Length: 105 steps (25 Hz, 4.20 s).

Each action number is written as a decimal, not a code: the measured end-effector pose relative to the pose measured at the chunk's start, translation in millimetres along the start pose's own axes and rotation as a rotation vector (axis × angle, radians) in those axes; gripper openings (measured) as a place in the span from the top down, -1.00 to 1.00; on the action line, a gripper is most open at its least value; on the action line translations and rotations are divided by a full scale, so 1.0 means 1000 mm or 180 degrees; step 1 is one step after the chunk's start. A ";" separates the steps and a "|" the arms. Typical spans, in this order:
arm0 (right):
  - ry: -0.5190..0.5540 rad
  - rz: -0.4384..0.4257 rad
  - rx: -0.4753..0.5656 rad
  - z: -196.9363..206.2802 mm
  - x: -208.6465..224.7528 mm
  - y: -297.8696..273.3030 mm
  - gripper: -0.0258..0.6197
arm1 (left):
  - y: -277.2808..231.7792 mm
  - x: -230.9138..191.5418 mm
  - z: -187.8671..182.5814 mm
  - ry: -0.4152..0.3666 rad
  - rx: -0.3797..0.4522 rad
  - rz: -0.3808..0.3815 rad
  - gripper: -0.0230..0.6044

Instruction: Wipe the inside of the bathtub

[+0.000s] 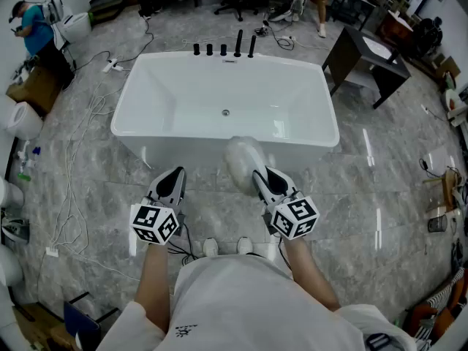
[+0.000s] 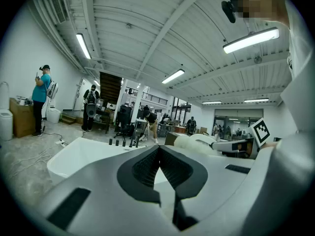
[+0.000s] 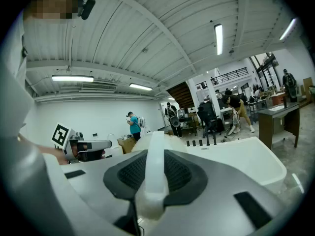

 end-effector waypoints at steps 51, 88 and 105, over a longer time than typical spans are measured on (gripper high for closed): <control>0.0185 -0.0663 -0.0262 -0.034 -0.088 -0.152 0.61 | 0.081 -0.145 0.032 0.0490 0.0117 -0.0428 0.89; 0.0123 -0.1313 -0.0525 -0.116 0.080 -0.324 0.61 | -0.087 -0.205 -0.064 0.0663 -0.0085 -0.0918 0.89; 0.0296 -0.1185 -0.0681 -0.151 0.085 -0.415 0.61 | -0.149 -0.322 -0.085 0.0577 -0.0271 -0.0615 0.89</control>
Point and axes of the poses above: the fingertips, and each gripper's own axes: y backward along the fingers, x to its right, z out of its underside, the point moved 7 cm from there along y, backward along the fingers, and after that the axes turned 14 degrees about -x, right-handed, at the moved point
